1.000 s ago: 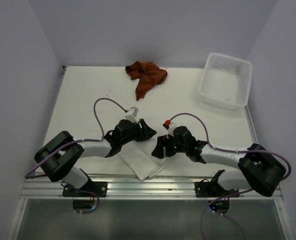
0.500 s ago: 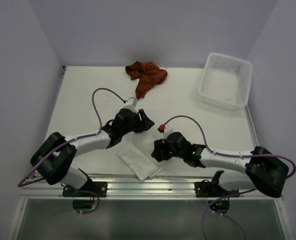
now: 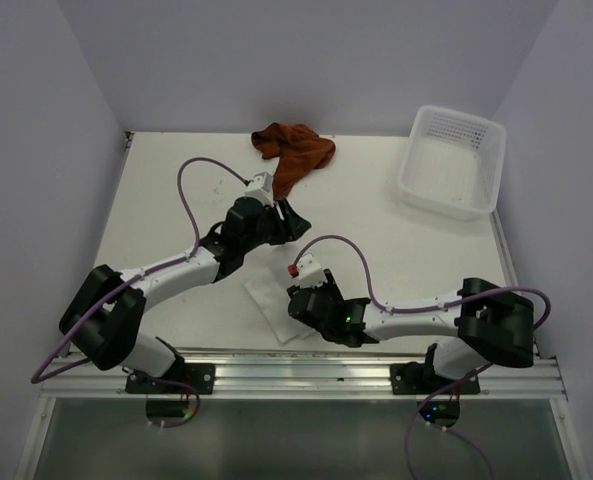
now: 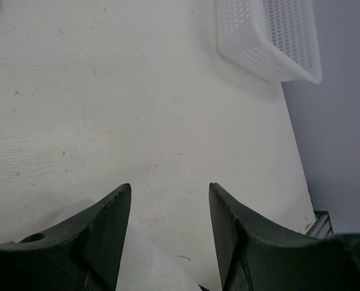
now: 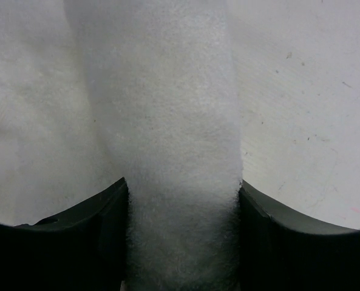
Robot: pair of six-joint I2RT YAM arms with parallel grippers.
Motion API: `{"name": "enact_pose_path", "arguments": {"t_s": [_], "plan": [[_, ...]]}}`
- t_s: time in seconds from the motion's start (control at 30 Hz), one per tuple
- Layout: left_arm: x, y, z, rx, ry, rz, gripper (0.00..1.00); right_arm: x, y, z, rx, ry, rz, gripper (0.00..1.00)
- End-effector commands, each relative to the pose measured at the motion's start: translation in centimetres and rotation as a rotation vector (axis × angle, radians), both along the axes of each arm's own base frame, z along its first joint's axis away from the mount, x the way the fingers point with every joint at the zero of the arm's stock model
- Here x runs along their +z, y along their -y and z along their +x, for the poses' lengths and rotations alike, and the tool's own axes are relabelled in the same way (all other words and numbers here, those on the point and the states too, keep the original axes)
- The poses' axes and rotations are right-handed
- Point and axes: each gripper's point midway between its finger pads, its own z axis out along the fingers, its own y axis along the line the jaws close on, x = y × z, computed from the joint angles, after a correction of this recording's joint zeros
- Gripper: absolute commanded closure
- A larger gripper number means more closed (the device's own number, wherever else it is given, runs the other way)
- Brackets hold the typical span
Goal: Roll the towels
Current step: Roll the towel
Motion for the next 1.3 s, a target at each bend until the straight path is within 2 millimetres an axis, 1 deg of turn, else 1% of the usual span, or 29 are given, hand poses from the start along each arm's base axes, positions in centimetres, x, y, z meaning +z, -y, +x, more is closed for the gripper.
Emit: {"name": "enact_pose_path", "arguments": {"t_s": [0.0,0.03,0.07,0.1,0.13,0.17,0.2,0.27,0.3,0.37,0.43,0.5,0.7,0.83,0.87,0.9,0.93,1.03,1.17,1.27], "plan": [[1.4,1.0,0.6,-0.038,0.031,-0.018,0.42,0.4,2.4,1.7,-0.117,0.124,-0.195,0.41],[1.2,1.1,0.5,-0.048,0.025,-0.018,0.42,0.6,2.4,1.8,-0.125,0.159,-0.229,0.41],[1.2,1.3,0.5,-0.054,0.025,-0.027,0.42,0.7,1.8,1.8,-0.130,0.176,-0.251,0.40],[1.2,1.5,0.4,-0.064,0.019,-0.031,0.42,0.5,2.2,1.7,-0.132,0.185,-0.302,0.40],[1.0,1.6,0.3,-0.068,0.011,-0.036,0.42,0.9,2.2,1.6,-0.142,0.222,-0.330,0.39],[1.0,1.8,0.3,-0.074,0.013,-0.043,0.42,1.3,1.7,1.7,-0.148,0.234,-0.333,0.38],[1.0,1.9,0.2,-0.083,0.010,-0.049,0.42,0.8,1.9,1.5,-0.138,0.239,-0.387,0.37],[0.8,2.3,0.1,-0.089,0.005,-0.061,0.42,1.2,1.1,1.2,-0.135,0.266,-0.402,0.36],[0.8,2.4,-0.1,-0.099,0.003,-0.069,0.42,0.8,1.3,1.0,-0.126,0.269,-0.446,0.36],[0.6,2.9,-0.3,-0.111,-0.003,-0.091,0.42,1.0,0.6,0.7,-0.111,0.281,-0.463,0.35],[0.3,3.6,-0.7,-0.138,-0.015,-0.111,0.43,0.6,0.4,0.5,-0.097,0.280,-0.492,0.33],[0.6,4.1,-1.1,-0.150,-0.013,-0.152,0.44,0.7,0.1,0.3,-0.087,0.285,-0.509,0.33],[2.0,5.3,-1.6,-0.175,0.018,-0.204,0.43,-0.3,-0.5,-0.2,-0.066,0.273,-0.547,0.31],[-0.3,5.3,-2.3,-0.179,-0.037,-0.193,0.43,-0.5,-0.5,-0.4,-0.063,0.262,-0.542,0.30],[-1.7,5.0,-2.9,-0.175,-0.065,-0.181,0.43,-0.5,-0.5,-0.4,-0.064,0.262,-0.542,0.30],[-2.4,4.9,-3.2,-0.171,-0.076,-0.179,0.43,-0.5,-0.5,-0.4,-0.064,0.260,-0.544,0.29],[-3.5,4.6,-3.8,-0.169,-0.098,-0.175,0.43,-0.5,-0.5,-0.4,-0.063,0.258,-0.544,0.29],[-5.4,4.1,-4.6,-0.156,-0.131,-0.159,0.44,-0.5,-0.6,-0.5,-0.063,0.247,-0.529,0.27],[-7.1,3.5,-4.9,-0.133,-0.153,-0.129,0.44,-0.4,-1.0,-0.7,-0.067,0.231,-0.499,0.23],[-8.2,3.0,-5.0,-0.112,-0.166,-0.109,0.44,0.1,-1.3,-0.7,-0.071,0.225,-0.468,0.18]]}}
